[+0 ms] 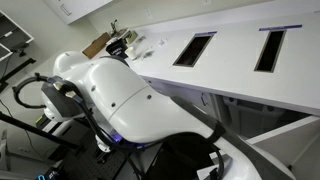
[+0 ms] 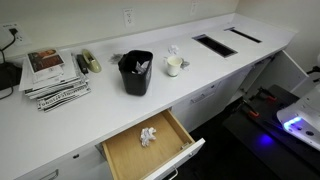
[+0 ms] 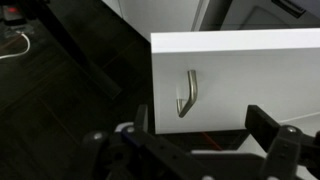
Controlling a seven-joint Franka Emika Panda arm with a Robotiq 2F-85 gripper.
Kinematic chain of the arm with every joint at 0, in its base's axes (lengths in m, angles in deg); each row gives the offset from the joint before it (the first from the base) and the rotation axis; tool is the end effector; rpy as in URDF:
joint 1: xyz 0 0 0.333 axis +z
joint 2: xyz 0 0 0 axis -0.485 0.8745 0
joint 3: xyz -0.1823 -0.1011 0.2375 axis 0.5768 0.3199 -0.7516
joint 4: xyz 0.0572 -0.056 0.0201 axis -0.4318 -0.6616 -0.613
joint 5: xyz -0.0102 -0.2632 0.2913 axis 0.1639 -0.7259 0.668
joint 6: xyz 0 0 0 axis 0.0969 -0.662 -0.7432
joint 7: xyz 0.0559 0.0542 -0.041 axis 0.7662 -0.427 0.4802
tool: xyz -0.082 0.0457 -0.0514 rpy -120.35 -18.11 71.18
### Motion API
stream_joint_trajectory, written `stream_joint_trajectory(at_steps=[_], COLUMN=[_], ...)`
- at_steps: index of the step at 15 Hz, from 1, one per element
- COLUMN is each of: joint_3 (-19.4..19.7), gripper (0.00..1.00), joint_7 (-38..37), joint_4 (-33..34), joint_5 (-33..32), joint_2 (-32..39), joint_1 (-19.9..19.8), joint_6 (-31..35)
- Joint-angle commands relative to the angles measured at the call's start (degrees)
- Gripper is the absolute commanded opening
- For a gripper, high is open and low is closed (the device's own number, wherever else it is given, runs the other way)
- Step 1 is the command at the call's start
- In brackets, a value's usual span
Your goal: Open the first door of the bottom kitchen cabinet on the right
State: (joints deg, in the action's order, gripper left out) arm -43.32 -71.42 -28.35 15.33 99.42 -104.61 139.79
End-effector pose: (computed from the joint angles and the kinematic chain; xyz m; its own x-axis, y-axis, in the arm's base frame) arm -0.0078 -0.6709 0.1083 -0.5661 -0.5854 -0.5804 -0.6860 0.7249 -0.0621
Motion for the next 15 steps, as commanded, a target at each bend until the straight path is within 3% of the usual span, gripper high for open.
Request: stream_joint_trajectory(at_steps=[1, 10, 15], joint_3=[1.6, 3.3, 5.5], gripper=[1.0, 1.0, 1.0], joint_7=[-1.6, -5.1, -11.3], joint_4=[-12.5, -35.9, -47.0], joint_5=[-6.8, -20.8, -31.7], joint_2=[-11.5, -34.8, -47.1], joint_1=[4.6, 15.8, 24.2], joint_6=[7.6, 28.8, 37.9])
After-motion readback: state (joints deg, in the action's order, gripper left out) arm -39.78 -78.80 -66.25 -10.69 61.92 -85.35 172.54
